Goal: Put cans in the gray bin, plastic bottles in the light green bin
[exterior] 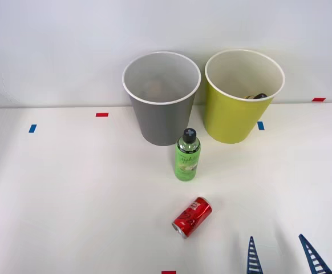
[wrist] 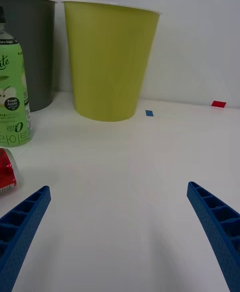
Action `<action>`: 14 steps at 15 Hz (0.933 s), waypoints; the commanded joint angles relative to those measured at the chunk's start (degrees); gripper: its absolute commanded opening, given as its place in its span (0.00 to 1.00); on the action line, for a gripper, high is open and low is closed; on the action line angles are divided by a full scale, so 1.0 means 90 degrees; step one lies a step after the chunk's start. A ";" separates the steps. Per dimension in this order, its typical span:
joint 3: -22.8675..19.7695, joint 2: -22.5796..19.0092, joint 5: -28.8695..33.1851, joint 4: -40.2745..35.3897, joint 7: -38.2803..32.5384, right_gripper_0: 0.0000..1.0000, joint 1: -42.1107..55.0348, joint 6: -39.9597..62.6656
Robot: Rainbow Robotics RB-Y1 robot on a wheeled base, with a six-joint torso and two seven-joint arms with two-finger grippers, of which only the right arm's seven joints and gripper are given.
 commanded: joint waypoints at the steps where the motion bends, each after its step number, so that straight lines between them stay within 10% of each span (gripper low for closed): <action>1: -0.0002 -0.0005 -0.0008 0.0000 0.0004 0.94 0.0010 0.0001; 14: -0.0002 -0.0005 -0.0008 0.0000 0.0004 0.94 0.0010 0.0001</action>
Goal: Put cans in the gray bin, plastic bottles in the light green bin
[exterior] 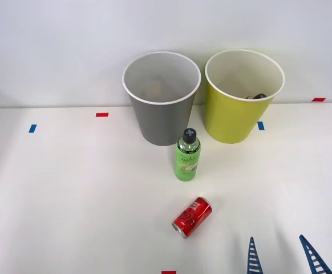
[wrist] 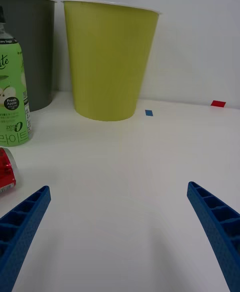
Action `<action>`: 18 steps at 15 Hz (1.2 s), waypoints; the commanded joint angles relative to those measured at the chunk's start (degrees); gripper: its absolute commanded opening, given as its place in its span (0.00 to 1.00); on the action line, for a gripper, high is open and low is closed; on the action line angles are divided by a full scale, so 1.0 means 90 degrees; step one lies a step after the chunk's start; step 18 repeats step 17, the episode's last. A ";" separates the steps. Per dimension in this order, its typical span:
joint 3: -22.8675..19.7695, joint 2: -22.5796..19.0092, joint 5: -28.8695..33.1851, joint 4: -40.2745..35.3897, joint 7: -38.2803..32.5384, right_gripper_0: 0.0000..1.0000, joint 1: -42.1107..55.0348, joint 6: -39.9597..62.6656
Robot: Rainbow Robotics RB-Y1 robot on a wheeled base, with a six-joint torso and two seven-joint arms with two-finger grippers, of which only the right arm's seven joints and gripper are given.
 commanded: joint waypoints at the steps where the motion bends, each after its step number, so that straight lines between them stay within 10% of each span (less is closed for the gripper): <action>1: -0.0001 -0.0001 -0.0001 0.0000 0.0000 0.94 0.0000 0.0001; 18: -0.0001 -0.0001 -0.0001 0.0000 0.0000 0.94 0.0000 0.0001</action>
